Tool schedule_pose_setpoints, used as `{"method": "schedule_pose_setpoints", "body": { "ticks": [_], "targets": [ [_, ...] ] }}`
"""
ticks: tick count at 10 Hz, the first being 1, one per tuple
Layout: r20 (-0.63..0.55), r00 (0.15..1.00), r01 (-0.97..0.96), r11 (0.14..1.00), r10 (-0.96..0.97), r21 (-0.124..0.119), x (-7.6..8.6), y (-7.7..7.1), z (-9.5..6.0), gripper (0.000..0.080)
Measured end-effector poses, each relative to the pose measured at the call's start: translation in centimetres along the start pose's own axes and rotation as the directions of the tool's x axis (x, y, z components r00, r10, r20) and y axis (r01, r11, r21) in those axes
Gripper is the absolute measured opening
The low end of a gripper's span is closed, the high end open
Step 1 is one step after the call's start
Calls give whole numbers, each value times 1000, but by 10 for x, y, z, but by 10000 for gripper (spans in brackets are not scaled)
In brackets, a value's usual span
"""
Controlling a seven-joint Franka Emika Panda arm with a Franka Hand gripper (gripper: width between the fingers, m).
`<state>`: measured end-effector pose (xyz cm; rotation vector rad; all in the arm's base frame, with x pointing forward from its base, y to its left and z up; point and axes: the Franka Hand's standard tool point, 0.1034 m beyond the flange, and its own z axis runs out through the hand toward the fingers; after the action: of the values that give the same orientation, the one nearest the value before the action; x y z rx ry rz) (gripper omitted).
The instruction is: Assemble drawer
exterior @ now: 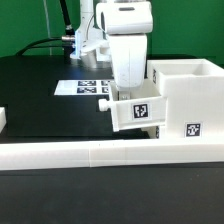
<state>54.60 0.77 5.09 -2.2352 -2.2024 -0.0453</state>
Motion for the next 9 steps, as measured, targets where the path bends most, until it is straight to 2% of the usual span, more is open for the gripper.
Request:
{"method": "schedule_pose_setpoints", "body": {
  "ticks": [2, 4, 9],
  "targets": [
    [18, 1000, 7, 1000, -7, 0, 2, 0, 0, 44],
    [37, 998, -48, 999, 48, 16, 6, -2, 0, 44],
    [37, 998, -58, 998, 57, 15, 5, -2, 0, 44]
  ]
}}
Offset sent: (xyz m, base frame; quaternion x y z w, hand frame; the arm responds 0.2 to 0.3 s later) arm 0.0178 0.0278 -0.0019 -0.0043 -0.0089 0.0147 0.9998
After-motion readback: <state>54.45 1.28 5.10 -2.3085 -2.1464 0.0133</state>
